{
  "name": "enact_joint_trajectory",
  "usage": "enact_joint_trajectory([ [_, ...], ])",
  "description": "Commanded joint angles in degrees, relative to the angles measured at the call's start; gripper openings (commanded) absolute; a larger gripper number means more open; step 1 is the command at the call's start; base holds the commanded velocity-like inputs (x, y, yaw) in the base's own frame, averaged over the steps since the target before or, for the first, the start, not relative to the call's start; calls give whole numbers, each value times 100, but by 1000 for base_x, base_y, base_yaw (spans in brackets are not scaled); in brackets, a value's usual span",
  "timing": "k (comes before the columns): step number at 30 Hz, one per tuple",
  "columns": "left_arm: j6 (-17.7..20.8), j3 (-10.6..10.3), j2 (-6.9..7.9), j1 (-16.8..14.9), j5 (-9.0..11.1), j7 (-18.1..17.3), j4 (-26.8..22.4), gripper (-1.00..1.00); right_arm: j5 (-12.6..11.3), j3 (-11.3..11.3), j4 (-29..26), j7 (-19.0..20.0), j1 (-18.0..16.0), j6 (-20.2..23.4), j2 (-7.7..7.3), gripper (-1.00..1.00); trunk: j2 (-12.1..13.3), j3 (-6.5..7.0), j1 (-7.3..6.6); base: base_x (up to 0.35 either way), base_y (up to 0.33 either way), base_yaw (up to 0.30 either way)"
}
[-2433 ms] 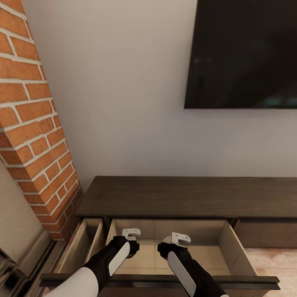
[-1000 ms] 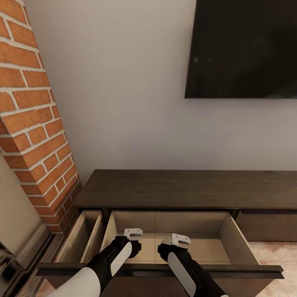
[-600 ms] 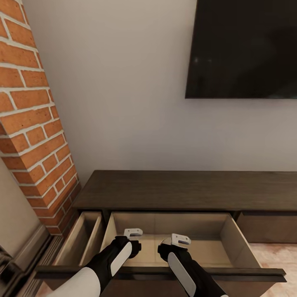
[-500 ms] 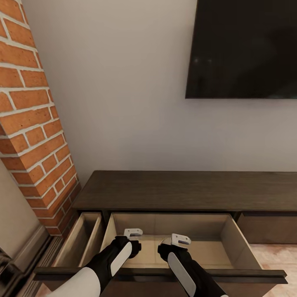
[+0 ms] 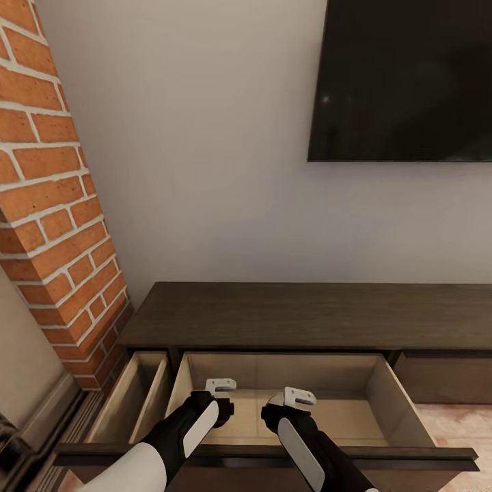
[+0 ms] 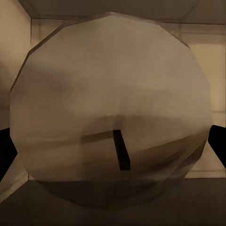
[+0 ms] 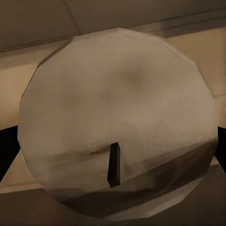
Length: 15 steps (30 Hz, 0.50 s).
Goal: Place each of the two pumpkins and all three candles from the living room inside a cabinet in the living room (use any cabinet), then make sure every cabinet is closed, and position the cauldron so it is next to a table in the living room.
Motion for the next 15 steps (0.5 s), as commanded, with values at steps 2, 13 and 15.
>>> enact_joint_trajectory([
  [2, 11, -36, 4, -5, 49, 64, -10, -100, -36, 17, -6, -46, -5, 8, -2, -100, -4, -6, -1, 0, 0, 0],
  [13, 11, -36, 4, -5, 51, 64, -10, -100, -36, 15, -1, -46, -5, 8, -2, -100, -285, -132, 153, 0, 0, 0],
  [15, 11, -36, 4, -5, 53, 64, -10, -100, -36, 17, -3, -46, -5, 8, -2, -100, -285, -132, 153, 0, 0, 0],
])
